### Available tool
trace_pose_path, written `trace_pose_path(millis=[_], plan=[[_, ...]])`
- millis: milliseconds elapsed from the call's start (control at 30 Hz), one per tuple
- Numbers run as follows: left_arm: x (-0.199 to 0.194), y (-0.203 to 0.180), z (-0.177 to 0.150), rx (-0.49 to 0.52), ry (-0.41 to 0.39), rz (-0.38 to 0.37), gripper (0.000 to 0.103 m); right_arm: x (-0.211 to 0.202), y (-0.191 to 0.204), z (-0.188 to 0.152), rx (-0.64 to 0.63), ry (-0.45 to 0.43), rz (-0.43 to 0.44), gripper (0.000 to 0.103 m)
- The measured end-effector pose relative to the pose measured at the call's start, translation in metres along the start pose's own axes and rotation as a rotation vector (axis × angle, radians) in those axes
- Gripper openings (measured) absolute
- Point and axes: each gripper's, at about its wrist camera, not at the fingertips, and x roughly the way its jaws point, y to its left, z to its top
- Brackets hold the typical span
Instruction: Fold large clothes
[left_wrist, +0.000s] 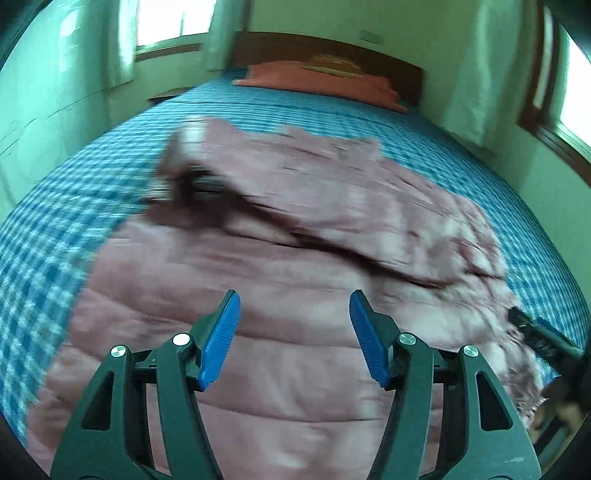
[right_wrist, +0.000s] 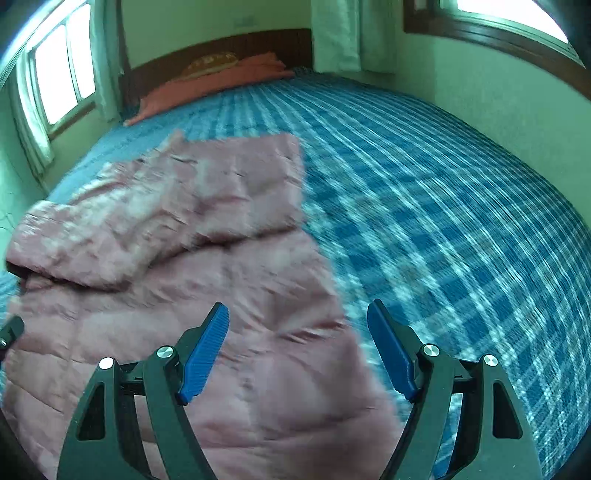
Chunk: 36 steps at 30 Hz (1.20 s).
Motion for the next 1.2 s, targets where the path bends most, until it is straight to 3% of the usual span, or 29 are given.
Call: trace_pose_path(millis=[200, 367, 433, 500, 567, 600, 800, 1033, 1067, 1133, 1167, 1200], plan=[[0.002, 0.069, 0.029, -0.088, -0.039, 0.101, 0.061, 0.013, 0.056, 0.03, 0.006, 0.008, 0.133, 0.076], [0.008, 0.101, 0.042, -0.112, -0.062, 0.165, 0.063, 0.047, 0.094, 0.042, -0.009, 0.041, 0.142, 0.075], [0.014, 0.109, 0.044, -0.119, -0.051, 0.179, 0.063, 0.064, 0.106, 0.039, -0.022, 0.093, 0.145, 0.046], [0.019, 0.116, 0.045, -0.126, -0.04, 0.185, 0.063, 0.071, 0.112, 0.039, -0.02, 0.116, 0.167, 0.024], [0.023, 0.122, 0.047, -0.124, -0.037, 0.189, 0.063, 0.062, 0.113, 0.045, -0.033, 0.08, 0.171, 0.011], [0.026, 0.123, 0.048, -0.122, -0.037, 0.192, 0.063, 0.059, 0.111, 0.047, -0.035, 0.065, 0.173, 0.01], [0.041, 0.123, 0.059, -0.097, -0.038, 0.197, 0.063, 0.063, 0.078, 0.077, -0.048, 0.003, 0.058, 0.01], [0.066, 0.11, 0.075, -0.046, -0.033, 0.204, 0.063, 0.092, 0.05, 0.085, -0.07, 0.074, 0.007, 0.014], [0.068, 0.108, 0.079, -0.038, -0.038, 0.205, 0.063, 0.089, 0.05, 0.085, -0.066, 0.071, 0.003, 0.018], [0.072, 0.106, 0.087, -0.028, -0.049, 0.21, 0.063, 0.075, 0.049, 0.092, -0.04, 0.024, -0.018, 0.032], [0.074, 0.105, 0.091, -0.026, -0.054, 0.21, 0.063, 0.071, 0.048, 0.096, -0.028, -0.003, -0.02, 0.046], [0.076, 0.105, 0.096, -0.025, -0.06, 0.21, 0.063, 0.064, 0.05, 0.1, -0.016, -0.04, -0.019, 0.05]])
